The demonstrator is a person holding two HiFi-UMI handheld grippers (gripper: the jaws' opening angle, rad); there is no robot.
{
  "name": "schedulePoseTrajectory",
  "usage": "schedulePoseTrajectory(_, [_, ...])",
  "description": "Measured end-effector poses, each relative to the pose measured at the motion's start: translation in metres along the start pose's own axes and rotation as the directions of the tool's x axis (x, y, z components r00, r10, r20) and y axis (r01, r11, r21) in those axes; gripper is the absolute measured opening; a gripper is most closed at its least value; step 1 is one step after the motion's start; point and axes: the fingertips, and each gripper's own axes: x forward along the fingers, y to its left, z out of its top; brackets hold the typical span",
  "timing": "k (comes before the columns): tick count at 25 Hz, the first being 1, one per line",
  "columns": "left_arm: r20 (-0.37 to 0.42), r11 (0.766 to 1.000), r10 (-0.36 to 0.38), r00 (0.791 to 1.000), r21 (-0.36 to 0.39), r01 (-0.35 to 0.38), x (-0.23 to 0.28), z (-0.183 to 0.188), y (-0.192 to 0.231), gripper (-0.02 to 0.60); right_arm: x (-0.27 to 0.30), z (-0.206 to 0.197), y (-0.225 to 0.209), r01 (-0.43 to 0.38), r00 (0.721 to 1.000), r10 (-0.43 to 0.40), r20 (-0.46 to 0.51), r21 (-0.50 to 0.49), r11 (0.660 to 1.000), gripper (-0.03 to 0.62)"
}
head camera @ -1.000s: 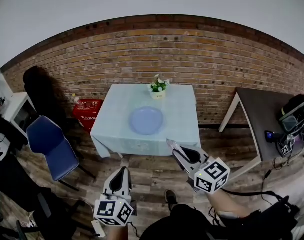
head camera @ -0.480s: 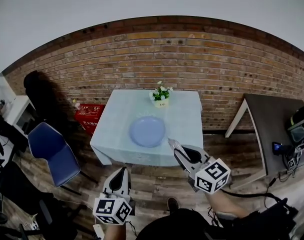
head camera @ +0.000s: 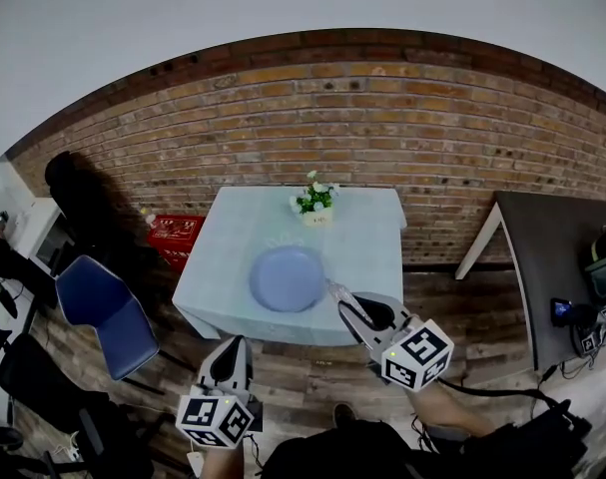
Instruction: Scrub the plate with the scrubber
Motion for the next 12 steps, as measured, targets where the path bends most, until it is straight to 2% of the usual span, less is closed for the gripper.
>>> schedulePoseTrajectory(7, [-0.009, 1.0, 0.014, 1.0, 0.008, -0.014, 0.024, 0.002, 0.0, 0.009, 0.016, -0.007, -0.029, -0.01, 1.0, 0.011, -0.027, 0.027, 1.0, 0.066])
schedulePoseTrajectory(12, [-0.006, 1.0, 0.023, 1.0, 0.014, -0.023, 0.044, -0.002, 0.022, 0.009, 0.04, -0.011, -0.03, -0.028, 0.998, 0.028, -0.053, 0.001, 1.0, 0.066])
